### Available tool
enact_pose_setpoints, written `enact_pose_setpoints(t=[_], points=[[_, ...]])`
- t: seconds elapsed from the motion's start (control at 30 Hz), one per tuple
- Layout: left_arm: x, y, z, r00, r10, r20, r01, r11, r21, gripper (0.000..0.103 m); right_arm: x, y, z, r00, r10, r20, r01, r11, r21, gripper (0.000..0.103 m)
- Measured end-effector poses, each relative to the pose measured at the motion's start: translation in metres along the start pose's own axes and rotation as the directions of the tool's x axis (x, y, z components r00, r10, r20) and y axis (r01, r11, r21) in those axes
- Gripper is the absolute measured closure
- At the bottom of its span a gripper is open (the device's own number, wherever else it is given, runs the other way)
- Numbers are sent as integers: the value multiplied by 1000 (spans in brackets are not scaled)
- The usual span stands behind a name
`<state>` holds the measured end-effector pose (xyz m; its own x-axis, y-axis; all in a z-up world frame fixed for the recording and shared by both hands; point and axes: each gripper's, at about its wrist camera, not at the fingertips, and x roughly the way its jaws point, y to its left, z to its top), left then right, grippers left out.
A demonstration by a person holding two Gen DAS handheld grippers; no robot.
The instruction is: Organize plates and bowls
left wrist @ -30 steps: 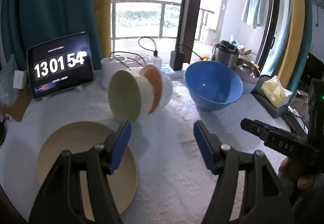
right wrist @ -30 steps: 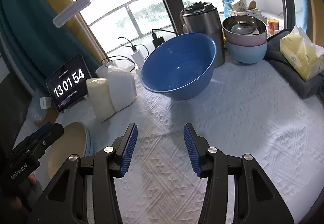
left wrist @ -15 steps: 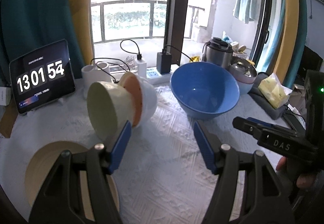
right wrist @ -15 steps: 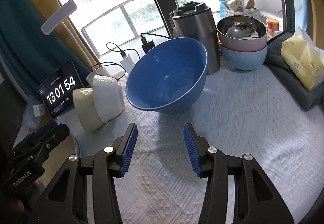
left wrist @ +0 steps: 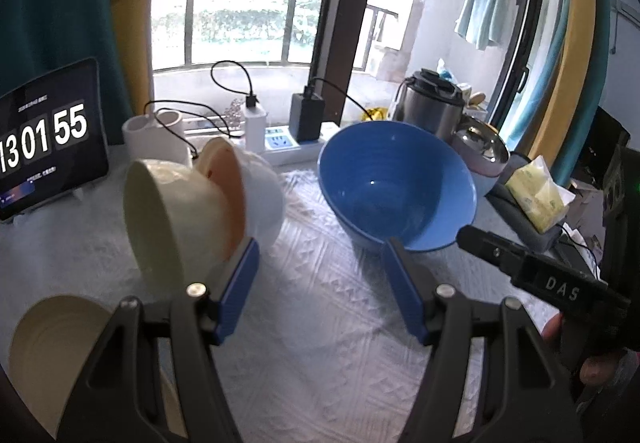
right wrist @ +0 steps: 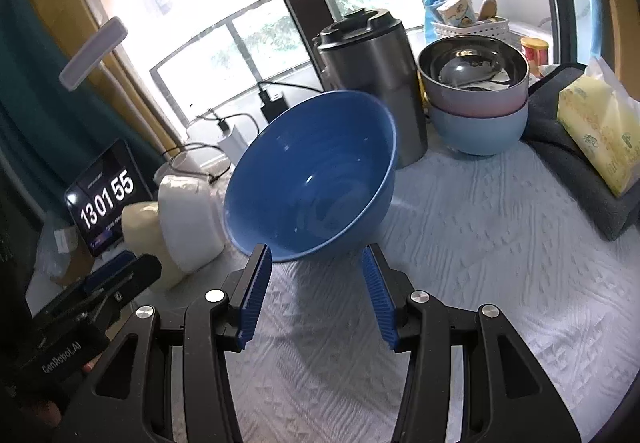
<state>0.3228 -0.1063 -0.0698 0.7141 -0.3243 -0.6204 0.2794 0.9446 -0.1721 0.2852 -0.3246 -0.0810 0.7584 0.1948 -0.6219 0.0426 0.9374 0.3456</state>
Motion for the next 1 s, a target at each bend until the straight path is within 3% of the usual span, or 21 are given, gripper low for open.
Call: enact_pose_setpoints(t=[0.53,0.8,1.0], points=[[42,-2,-2,997,30,-67,-28,999,28,37,43,-26,3,995,-102,-19,103,993,56,53],[47,-11,3,998,-8,-54,9,1000,23,37,54,-50,-3,989,-133,-71,141,982,126,77],[31,-13,12,999,-31,27,32,999,-18,37,60,-53,-5,988,-135,-80,144,981,127,81]])
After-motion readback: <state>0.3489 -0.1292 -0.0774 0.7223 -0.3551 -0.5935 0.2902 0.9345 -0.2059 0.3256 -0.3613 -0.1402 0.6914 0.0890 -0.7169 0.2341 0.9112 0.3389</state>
